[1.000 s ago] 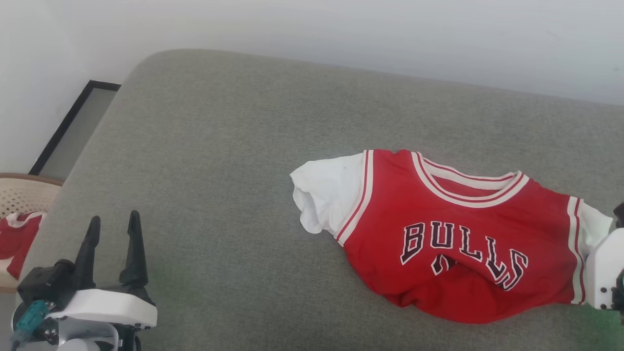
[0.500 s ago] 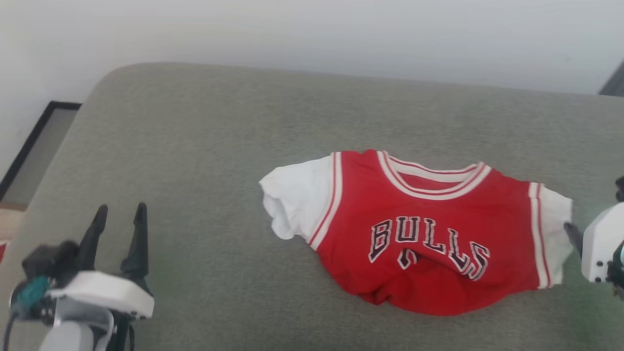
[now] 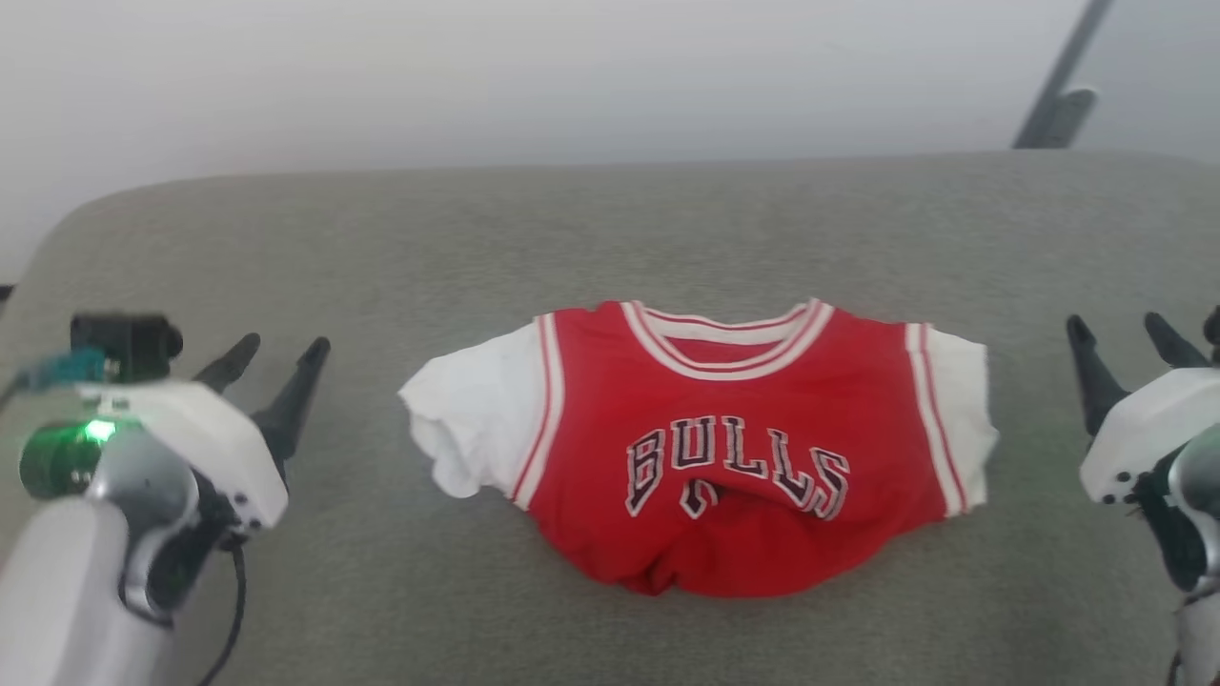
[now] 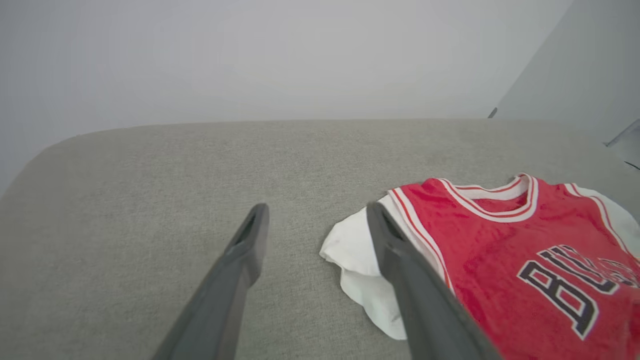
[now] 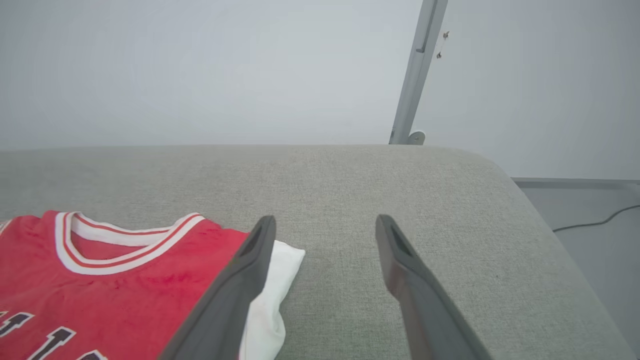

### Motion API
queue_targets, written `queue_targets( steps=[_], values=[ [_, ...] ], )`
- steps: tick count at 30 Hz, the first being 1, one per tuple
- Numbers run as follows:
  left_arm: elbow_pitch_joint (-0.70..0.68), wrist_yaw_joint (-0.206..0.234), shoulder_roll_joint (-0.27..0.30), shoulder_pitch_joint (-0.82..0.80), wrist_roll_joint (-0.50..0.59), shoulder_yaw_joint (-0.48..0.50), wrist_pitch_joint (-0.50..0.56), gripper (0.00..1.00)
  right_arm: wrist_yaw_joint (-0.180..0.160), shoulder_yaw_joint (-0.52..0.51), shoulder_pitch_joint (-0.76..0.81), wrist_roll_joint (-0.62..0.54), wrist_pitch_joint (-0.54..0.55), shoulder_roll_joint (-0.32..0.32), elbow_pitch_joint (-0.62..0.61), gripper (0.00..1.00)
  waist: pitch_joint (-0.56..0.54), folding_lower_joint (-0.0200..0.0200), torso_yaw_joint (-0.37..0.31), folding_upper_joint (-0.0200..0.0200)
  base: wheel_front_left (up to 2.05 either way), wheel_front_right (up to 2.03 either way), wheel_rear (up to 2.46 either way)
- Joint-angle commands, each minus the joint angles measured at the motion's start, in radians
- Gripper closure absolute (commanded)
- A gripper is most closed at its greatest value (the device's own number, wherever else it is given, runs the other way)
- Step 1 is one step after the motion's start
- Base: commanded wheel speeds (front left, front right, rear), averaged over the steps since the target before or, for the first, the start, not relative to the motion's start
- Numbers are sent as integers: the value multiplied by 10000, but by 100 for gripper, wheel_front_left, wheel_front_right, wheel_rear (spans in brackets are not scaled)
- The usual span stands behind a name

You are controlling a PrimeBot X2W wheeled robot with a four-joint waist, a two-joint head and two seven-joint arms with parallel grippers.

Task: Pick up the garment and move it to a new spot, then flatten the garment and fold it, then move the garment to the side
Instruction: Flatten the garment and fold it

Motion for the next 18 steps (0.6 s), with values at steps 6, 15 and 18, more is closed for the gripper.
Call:
queue_targets(
  steps=[6,15,18],
  values=[
    [654,330,211,-1435,-721,-335,2785,0,1,-191,314,-518,-323,794,-914,0,193,0,-825,0,0,0,0],
    [2009,877,223,-2876,-476,-1300,5369,0,1,-300,201,-893,-1317,1378,-1926,0,806,0,-1421,0,0,0,0],
    [2520,985,192,-3183,-410,-1458,5726,0,1,-201,198,-992,-1784,1491,-2165,0,1011,0,-1578,0,0,0,0]
  ],
)
